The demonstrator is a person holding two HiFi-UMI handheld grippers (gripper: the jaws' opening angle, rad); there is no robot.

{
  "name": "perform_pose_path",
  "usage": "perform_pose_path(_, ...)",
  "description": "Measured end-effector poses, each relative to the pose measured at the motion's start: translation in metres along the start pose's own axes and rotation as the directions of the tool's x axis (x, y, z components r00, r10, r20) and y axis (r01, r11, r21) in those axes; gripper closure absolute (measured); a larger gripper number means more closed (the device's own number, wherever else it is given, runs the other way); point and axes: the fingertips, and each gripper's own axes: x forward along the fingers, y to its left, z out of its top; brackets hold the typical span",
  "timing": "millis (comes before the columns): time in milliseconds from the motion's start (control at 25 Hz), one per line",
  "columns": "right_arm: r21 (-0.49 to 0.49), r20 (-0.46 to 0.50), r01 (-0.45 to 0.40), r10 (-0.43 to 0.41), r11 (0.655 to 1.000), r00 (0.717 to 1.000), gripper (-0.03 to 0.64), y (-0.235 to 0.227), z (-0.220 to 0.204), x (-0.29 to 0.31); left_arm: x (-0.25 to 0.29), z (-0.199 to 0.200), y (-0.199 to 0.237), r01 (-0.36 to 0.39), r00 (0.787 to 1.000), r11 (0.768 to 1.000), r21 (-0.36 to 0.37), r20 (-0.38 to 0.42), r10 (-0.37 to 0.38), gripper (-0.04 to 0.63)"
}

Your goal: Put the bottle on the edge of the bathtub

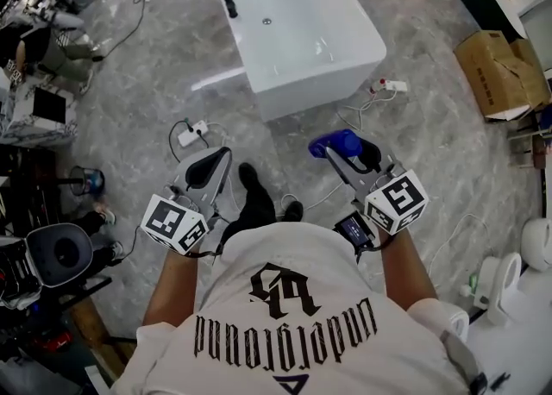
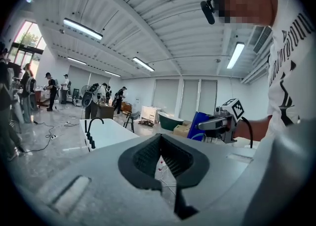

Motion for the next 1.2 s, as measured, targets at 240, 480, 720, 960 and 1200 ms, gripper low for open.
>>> perform_pose_path(240,0.002,-0.018,0.010,-0.010,1.000,1.000,0.462,-0.026,0.013,0.040,0.031,0.007,0.049,0.005,1.000,1.000,-0.017,-0.009,-0.005,0.589)
perform_pose_path(480,0.001,-0.017,0.031,-0.031,1.000,0.999,0.461,-0.050,0.036,0.109,0.054,0.019,0.120,0.019,1.000,1.000,-0.001,-0.014,-0.019,0.590)
perform_pose_path(720,-0.035,-0.012,0.040,-0.040,0.999,0.999,0.461,-0.056,0.068,0.179,0.055,0.035,0.196,0.026,1.000,1.000,0.016,-0.014,-0.025,0.589)
perform_pose_path(960,-0.052,-0.016,0.061,-0.062,0.997,0.998,0.460,-0.057,0.084,0.229,0.052,0.044,0.252,0.031,1.000,0.999,0.030,-0.003,-0.031,0.590)
perform_pose_path(1200,-0.065,-0.043,0.035,-0.038,0.997,0.998,0.460,-0.058,0.091,0.261,0.052,0.048,0.273,0.034,0.999,0.999,0.011,0.006,-0.034,0.590)
